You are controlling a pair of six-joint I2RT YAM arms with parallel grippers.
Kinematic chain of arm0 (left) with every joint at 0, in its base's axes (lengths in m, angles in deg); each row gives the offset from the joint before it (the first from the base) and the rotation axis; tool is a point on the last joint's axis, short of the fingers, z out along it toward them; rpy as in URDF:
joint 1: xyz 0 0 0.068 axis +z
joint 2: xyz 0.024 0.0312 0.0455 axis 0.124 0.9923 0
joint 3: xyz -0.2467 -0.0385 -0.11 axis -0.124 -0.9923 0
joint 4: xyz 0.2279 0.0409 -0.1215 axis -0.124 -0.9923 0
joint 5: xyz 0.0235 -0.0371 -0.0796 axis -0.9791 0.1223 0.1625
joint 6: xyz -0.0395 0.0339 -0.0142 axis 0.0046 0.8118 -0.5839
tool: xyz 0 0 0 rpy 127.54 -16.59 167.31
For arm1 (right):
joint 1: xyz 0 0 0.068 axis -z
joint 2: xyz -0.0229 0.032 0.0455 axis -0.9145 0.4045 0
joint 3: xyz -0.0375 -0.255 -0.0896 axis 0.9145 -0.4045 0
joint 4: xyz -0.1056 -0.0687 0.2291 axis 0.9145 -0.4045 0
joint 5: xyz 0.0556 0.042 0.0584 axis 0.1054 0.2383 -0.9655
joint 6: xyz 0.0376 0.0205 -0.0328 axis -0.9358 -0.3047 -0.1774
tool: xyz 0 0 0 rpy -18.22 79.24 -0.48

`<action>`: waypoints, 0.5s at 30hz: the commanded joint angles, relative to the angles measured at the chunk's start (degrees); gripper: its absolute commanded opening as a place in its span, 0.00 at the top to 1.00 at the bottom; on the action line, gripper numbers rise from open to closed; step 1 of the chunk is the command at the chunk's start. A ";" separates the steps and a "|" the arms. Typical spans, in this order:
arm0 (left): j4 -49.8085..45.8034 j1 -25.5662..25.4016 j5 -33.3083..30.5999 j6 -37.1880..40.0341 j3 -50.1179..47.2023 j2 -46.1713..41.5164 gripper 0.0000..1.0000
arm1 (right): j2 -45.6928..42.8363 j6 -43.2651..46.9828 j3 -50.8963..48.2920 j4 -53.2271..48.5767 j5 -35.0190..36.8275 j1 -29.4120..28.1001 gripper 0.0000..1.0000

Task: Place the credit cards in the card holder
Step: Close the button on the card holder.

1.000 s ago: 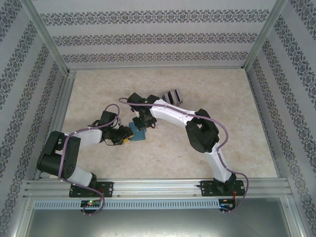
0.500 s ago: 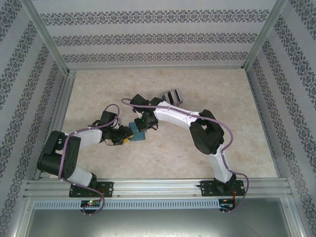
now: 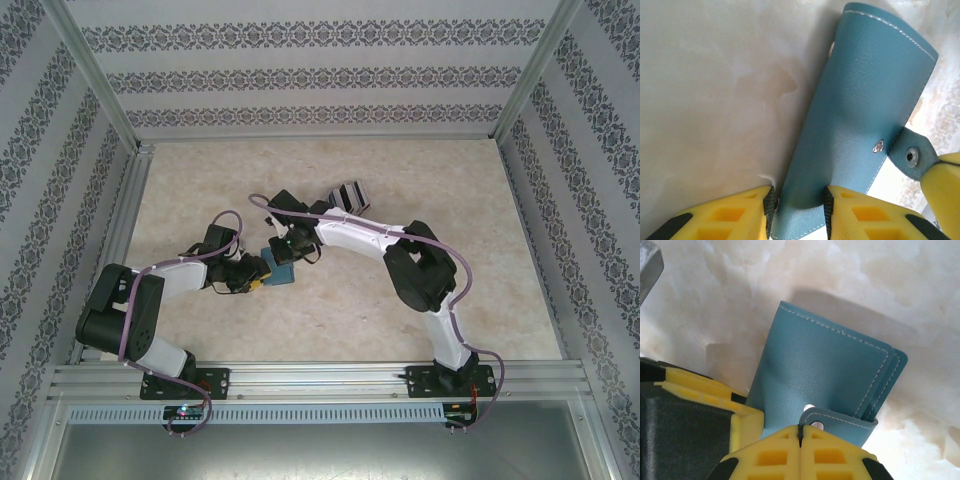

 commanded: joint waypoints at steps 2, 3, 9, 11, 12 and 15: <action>4.53 -1.43 -1.53 -0.55 -0.63 3.99 0.65 | 2.61 -0.33 1.08 0.07 -2.25 0.51 1.00; 4.44 -1.44 -1.54 -0.47 -0.62 3.90 0.65 | 2.81 -0.34 1.17 0.18 -2.48 0.50 1.00; 4.00 -1.44 -1.72 -0.28 -0.49 3.90 0.65 | 3.48 -0.17 1.63 -0.47 -2.81 0.55 1.00; 3.95 -1.44 -1.63 -0.28 -0.41 4.07 0.65 | 3.56 -0.20 1.66 -0.54 -3.00 0.64 1.00; 4.01 -1.46 -1.62 -0.28 -0.30 4.14 0.65 | 3.57 -0.26 1.58 -0.39 -3.43 0.69 1.00; 3.70 -1.51 -1.63 -0.20 -0.01 4.10 0.65 | 3.19 -0.53 1.15 0.65 -4.78 0.62 1.00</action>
